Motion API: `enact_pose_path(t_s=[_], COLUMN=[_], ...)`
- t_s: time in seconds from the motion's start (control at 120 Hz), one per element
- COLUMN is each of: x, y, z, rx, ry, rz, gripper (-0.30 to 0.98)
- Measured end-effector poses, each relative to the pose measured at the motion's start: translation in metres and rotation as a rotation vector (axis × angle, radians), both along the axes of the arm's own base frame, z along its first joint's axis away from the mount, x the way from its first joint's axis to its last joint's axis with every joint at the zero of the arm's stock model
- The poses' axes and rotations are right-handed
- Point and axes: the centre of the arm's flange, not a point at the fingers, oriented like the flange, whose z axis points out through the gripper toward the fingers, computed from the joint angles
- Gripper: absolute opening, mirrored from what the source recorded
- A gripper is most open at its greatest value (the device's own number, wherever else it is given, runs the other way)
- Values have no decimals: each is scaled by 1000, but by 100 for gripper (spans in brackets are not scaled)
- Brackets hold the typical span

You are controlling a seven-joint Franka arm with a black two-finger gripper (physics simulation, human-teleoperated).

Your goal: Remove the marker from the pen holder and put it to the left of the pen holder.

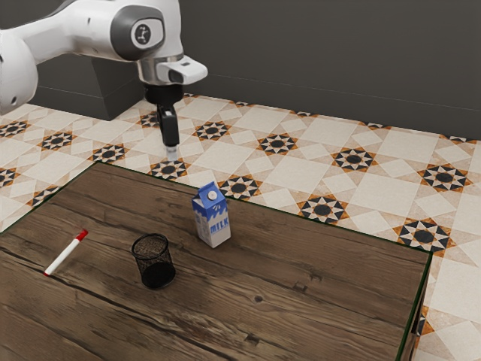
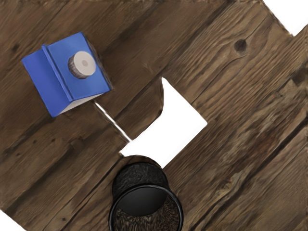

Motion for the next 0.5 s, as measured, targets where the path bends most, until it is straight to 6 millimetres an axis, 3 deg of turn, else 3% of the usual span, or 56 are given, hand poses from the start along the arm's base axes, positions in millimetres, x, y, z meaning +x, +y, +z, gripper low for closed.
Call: enact_pose_path(t_s=[0.117, 0.2, 0.25, 0.308, 0.342, 0.5], x=[-2, -6, -11, -28, -33, -42], y=[-19, -22, -22, -22, -18, -23], z=[5, 16, 29, 62, 71, 79], rx=[11, 15, 16, 19, 28, 78], ry=[-10, -30, -50, -99, -107, -106], rz=[-32, -36, -36, -34, -29, -46], gripper=[68, 69, 68, 68, 68, 69])
